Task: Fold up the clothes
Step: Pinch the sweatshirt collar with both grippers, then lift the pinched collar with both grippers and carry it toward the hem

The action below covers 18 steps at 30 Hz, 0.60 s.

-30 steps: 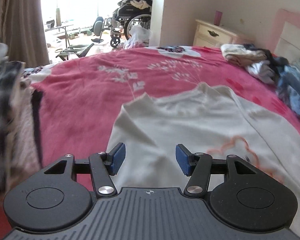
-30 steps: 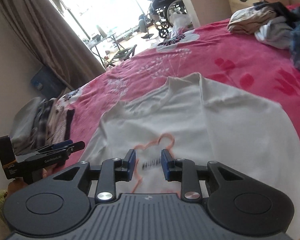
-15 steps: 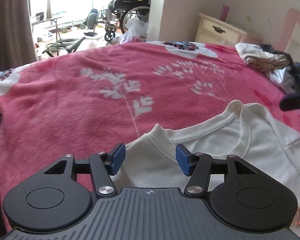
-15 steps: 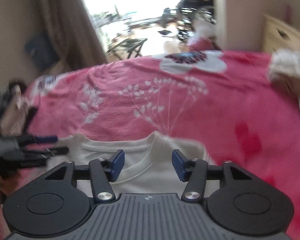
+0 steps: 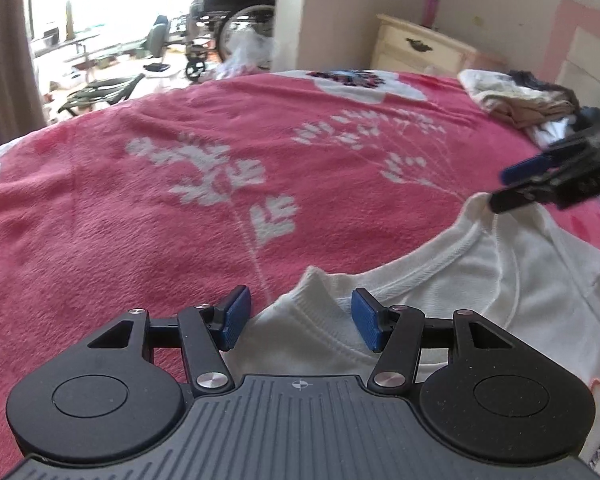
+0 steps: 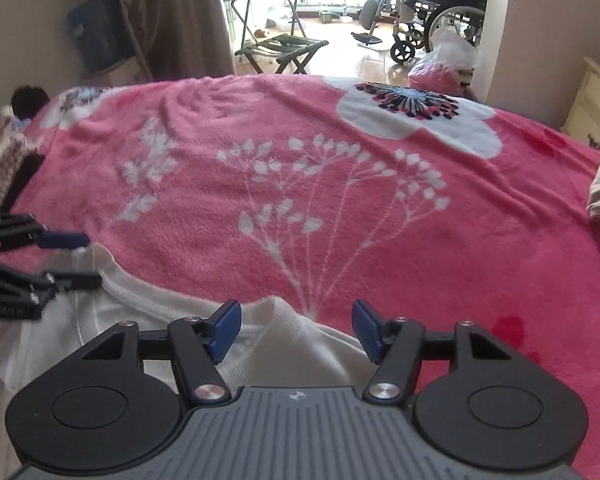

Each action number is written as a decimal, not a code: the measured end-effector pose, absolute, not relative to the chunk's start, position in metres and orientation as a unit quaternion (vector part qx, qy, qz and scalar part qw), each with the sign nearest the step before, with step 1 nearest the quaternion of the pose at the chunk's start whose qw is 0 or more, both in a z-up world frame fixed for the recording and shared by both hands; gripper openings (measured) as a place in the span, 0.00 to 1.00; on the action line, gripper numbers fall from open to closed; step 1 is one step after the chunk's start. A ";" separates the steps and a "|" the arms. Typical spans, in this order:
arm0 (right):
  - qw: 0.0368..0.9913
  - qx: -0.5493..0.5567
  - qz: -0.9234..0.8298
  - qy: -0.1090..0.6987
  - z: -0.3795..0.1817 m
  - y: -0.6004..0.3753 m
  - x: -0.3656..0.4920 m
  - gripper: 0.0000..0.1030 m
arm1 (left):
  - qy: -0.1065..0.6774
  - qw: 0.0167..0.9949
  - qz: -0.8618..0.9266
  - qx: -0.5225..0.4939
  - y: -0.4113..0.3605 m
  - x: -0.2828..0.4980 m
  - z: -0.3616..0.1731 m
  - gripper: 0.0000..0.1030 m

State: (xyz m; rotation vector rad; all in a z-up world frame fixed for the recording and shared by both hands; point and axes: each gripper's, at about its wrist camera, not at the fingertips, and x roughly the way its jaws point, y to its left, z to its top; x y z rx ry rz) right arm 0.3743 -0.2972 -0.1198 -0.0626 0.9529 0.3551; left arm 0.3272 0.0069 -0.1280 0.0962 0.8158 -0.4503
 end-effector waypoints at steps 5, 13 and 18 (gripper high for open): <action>0.868 -0.025 0.157 0.471 -0.138 -0.288 0.379 0.59 | 0.389 0.892 -0.220 0.062 0.001 0.325 -0.132 0.46; 0.866 -0.090 0.115 0.478 -0.139 -0.262 0.374 0.15 | 0.391 0.903 -0.170 0.050 -0.004 0.322 -0.128 0.17; 0.871 -0.100 0.097 0.471 -0.124 -0.263 0.363 0.10 | 0.391 0.909 -0.140 0.037 -0.009 0.314 -0.120 0.05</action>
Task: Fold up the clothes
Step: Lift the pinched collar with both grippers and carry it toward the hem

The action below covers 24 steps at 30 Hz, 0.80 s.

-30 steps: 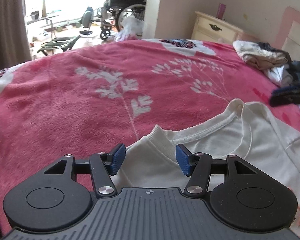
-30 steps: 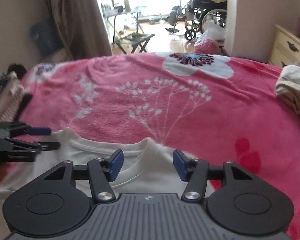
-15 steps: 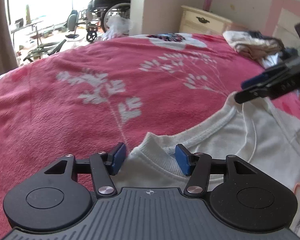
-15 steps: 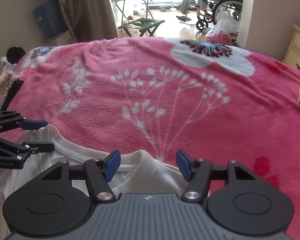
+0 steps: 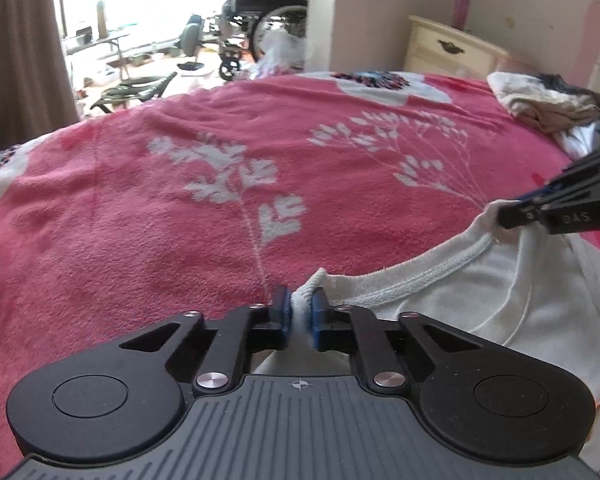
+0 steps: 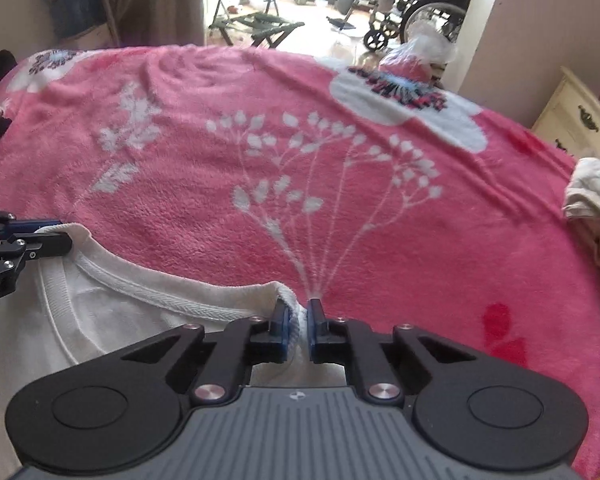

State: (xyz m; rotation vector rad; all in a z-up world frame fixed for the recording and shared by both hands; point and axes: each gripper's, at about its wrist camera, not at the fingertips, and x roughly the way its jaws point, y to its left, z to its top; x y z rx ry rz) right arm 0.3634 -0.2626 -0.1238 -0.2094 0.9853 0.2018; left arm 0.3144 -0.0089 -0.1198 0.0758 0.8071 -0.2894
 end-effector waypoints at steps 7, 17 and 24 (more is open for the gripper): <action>0.885 -0.093 0.085 0.448 -0.090 -0.268 0.337 0.10 | 0.366 0.919 -0.147 0.006 -0.005 0.293 -0.085 0.04; 0.906 -0.063 0.086 0.410 -0.036 -0.280 0.267 0.10 | 0.323 0.926 -0.197 -0.026 -0.003 0.229 -0.028 0.04; 0.923 -0.026 0.091 0.373 0.004 -0.295 0.193 0.10 | 0.294 0.922 -0.248 -0.041 0.003 0.160 0.008 0.04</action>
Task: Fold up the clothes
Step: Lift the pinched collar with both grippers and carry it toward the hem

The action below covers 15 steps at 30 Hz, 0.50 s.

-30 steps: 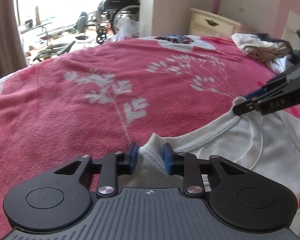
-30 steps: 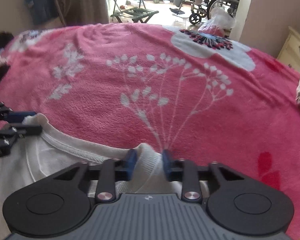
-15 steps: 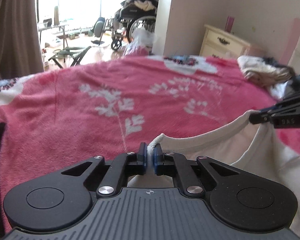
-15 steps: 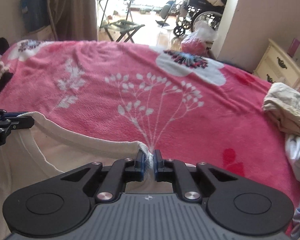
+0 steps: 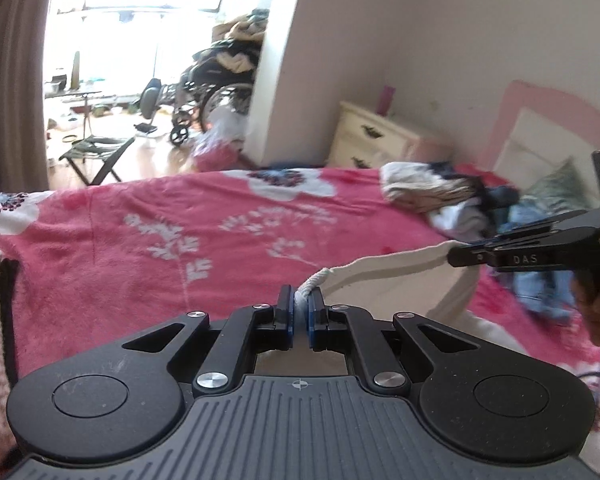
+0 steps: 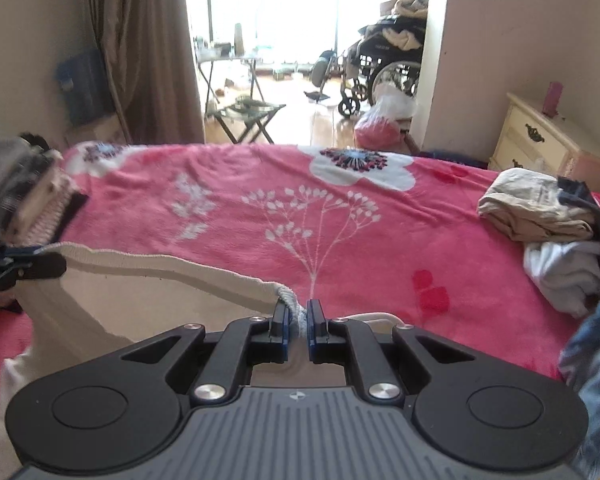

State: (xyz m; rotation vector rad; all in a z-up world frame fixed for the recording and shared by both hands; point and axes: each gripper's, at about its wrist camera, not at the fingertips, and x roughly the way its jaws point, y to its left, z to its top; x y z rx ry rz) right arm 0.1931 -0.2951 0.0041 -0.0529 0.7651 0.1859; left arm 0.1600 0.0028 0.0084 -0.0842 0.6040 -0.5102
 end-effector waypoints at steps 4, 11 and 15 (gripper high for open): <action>0.930 -0.010 0.094 0.355 0.022 -0.302 0.145 0.10 | 0.281 0.918 -0.275 -0.048 0.004 0.118 0.021 0.04; 0.938 0.011 0.094 0.335 0.036 -0.312 0.060 0.09 | 0.272 0.910 -0.308 -0.059 0.006 0.049 0.024 0.04; 0.936 0.021 0.088 0.341 0.030 -0.317 0.013 0.09 | 0.278 0.899 -0.334 -0.055 -0.001 0.010 0.018 0.04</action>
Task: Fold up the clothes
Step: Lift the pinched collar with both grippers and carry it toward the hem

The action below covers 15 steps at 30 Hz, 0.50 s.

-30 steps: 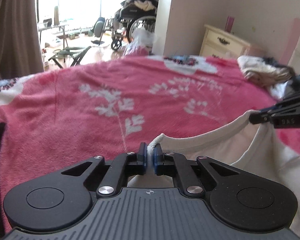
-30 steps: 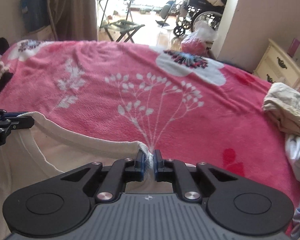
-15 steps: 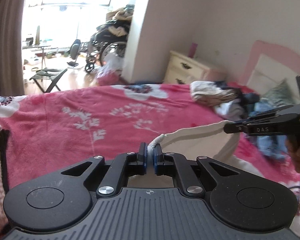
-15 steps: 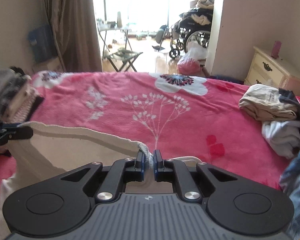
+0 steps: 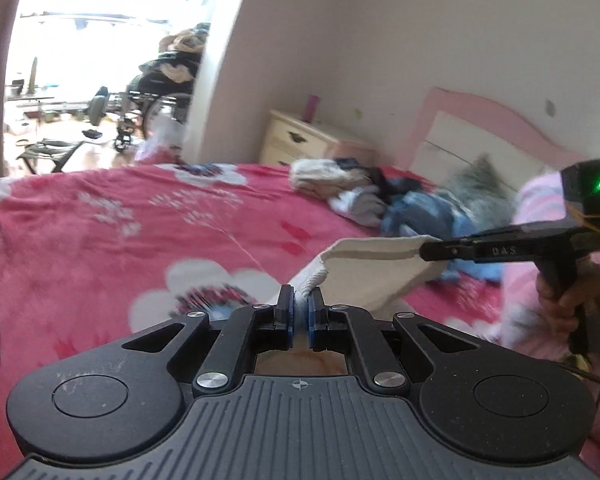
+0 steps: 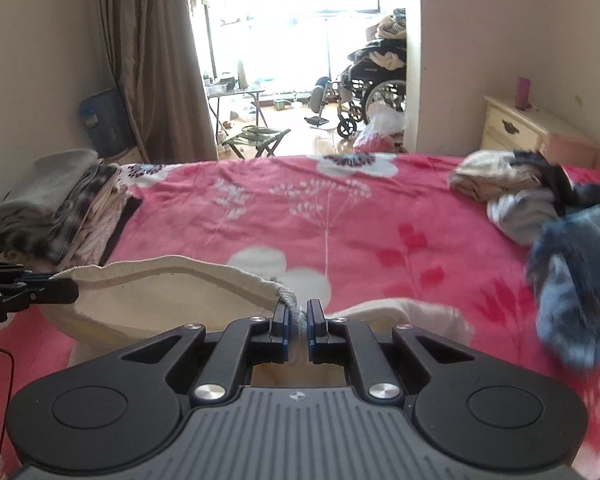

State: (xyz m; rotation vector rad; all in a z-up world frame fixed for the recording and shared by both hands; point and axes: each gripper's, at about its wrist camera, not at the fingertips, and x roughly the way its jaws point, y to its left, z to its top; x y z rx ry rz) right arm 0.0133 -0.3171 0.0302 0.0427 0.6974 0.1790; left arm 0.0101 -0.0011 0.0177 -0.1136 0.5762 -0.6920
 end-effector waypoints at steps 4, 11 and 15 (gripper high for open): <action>0.931 0.039 0.079 0.353 0.020 -0.322 -0.032 0.09 | 0.296 0.883 -0.362 -0.038 -0.006 -0.026 0.007 0.04; 0.911 0.064 0.069 0.402 -0.007 -0.333 -0.078 0.09 | 0.339 0.852 -0.398 -0.009 -0.014 -0.070 -0.020 0.04; 0.894 0.068 0.073 0.438 -0.022 -0.331 -0.086 0.09 | 0.364 0.841 -0.400 0.010 -0.018 -0.090 -0.042 0.04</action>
